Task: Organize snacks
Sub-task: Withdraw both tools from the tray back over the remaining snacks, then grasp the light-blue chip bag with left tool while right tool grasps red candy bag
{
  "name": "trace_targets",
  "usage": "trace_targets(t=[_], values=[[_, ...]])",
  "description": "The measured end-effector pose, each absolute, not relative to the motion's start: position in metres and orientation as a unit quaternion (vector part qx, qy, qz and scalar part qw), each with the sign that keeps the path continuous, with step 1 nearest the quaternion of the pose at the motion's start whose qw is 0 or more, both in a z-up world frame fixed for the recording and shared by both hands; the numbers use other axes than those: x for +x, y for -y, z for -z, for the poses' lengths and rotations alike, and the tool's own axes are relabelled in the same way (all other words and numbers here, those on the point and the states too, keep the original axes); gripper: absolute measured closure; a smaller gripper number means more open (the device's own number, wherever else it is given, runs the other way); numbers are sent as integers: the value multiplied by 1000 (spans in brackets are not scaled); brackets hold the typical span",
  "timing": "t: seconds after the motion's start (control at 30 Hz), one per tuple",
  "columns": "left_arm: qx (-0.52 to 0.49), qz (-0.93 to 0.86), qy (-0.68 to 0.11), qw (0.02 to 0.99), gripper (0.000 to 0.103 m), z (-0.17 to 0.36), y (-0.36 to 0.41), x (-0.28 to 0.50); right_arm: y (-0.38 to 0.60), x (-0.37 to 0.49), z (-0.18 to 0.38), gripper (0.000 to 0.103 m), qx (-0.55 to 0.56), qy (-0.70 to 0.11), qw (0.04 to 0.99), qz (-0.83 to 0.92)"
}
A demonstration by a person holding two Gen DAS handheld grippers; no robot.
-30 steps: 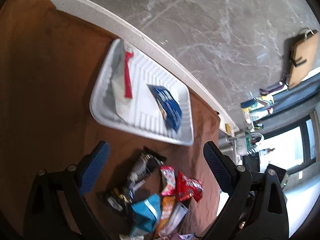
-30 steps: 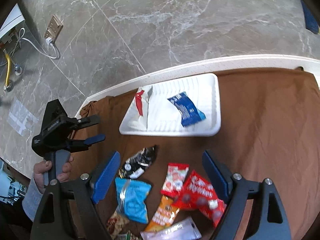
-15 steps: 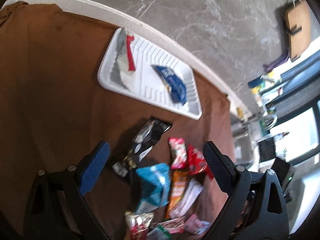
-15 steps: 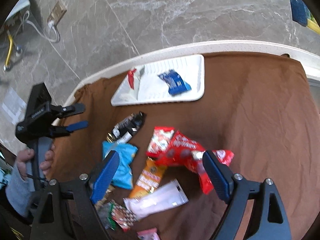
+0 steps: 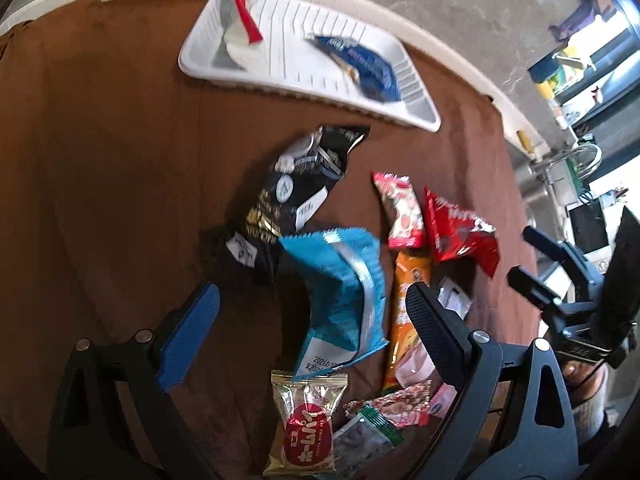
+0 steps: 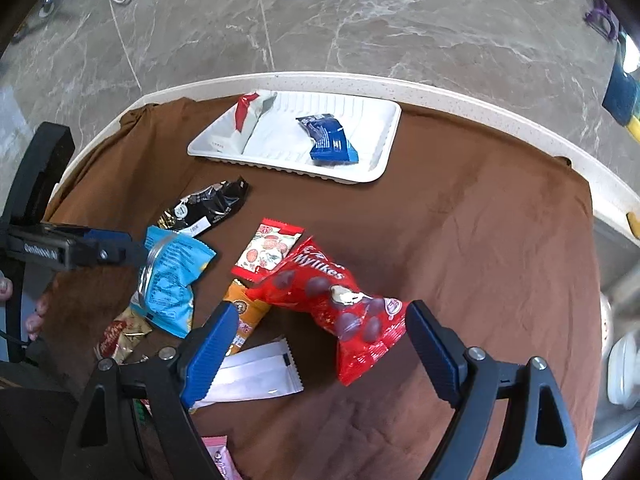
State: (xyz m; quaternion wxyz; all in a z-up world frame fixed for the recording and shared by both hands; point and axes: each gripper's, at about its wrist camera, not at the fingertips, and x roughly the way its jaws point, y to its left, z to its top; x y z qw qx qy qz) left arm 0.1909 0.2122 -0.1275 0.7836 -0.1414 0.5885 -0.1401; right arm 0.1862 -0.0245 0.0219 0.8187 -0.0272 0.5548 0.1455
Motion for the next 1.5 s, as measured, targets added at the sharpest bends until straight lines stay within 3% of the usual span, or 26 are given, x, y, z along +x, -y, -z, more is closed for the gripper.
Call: trace_targets(t=[0.13,0.47,0.8,1.03,1.27,1.5], values=[[-156,132,-604,770,9,148,-212,187,24,186,-19,16,-25,-557,817,-147],[-216,126,-561,789,2,163,-226,178,20,188,-13,15,-28,-558,815,-153],[-68,121,-554,821,0,167,-193,162,24,193,-11,15,-24,-558,815,-156],[-58,124,-551,823,0,166,-181,166,30,196,-8,15,-24,-558,815,-157],[-110,113,-582,797,1,160,-192,180,33,202,-4,15,-40,-560,812,-160],[-77,135,-586,795,1,154,-169,182,30,212,10,13,-69,-577,795,-176]])
